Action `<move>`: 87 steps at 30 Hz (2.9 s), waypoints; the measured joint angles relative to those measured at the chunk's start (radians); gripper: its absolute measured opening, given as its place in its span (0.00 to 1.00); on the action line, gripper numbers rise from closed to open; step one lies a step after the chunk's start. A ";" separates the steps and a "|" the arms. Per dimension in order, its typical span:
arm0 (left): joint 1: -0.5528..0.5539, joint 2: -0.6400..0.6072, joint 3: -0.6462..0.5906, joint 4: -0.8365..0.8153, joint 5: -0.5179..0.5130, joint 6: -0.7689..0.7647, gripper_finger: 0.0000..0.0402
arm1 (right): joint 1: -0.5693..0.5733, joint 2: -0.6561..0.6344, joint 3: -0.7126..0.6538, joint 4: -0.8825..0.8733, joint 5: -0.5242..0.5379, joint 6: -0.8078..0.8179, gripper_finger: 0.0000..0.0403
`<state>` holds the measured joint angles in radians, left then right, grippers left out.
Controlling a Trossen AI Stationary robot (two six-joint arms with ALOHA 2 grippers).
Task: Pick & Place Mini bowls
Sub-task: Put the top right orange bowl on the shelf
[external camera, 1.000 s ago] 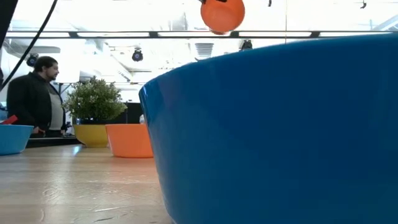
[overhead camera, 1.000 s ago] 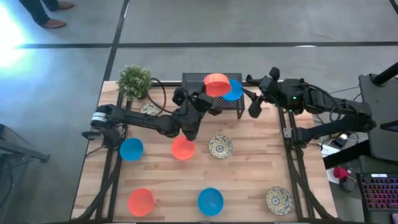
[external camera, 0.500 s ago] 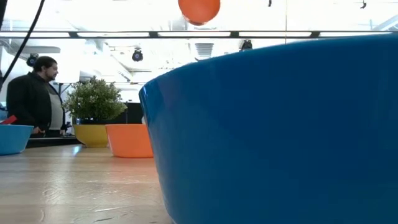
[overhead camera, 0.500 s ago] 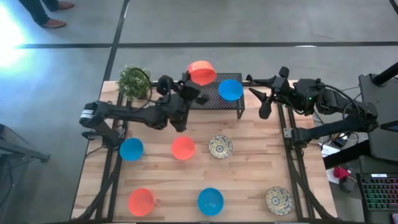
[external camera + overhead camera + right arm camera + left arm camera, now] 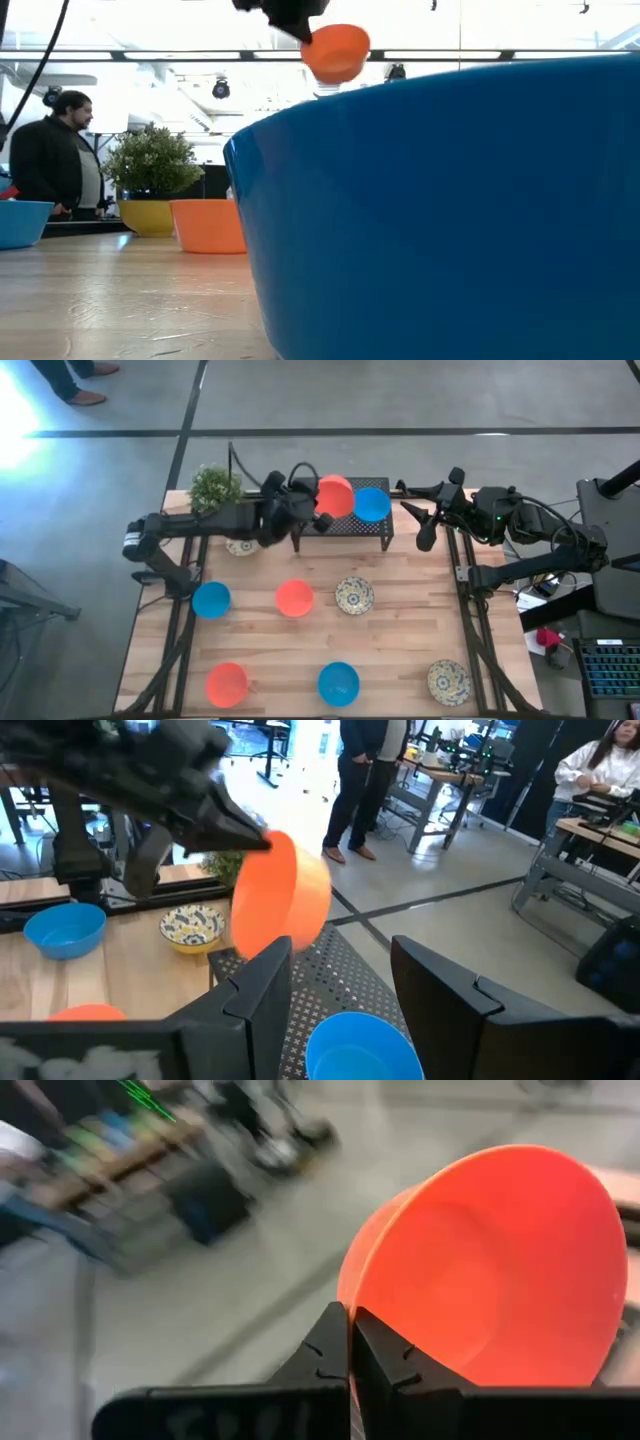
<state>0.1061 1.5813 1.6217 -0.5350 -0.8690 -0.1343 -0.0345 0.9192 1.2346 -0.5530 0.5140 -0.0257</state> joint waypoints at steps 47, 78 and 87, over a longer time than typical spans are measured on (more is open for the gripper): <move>0.399 0.335 0.294 -0.360 0.828 0.051 0.00 | 0.000 -0.001 -0.001 -0.095 -0.323 -0.080 0.40; 0.403 0.337 0.313 -0.399 0.792 -0.006 0.00 | 0.000 0.000 -0.001 -0.095 -0.323 -0.090 0.40; 0.403 0.338 0.306 -0.382 0.793 0.006 0.00 | 0.000 0.000 -0.001 -0.096 -0.323 -0.087 0.40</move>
<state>0.5095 1.9194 1.9278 -0.9173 -0.0764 -0.1287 -0.0349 0.9192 1.2339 -0.6487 0.1909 -0.1127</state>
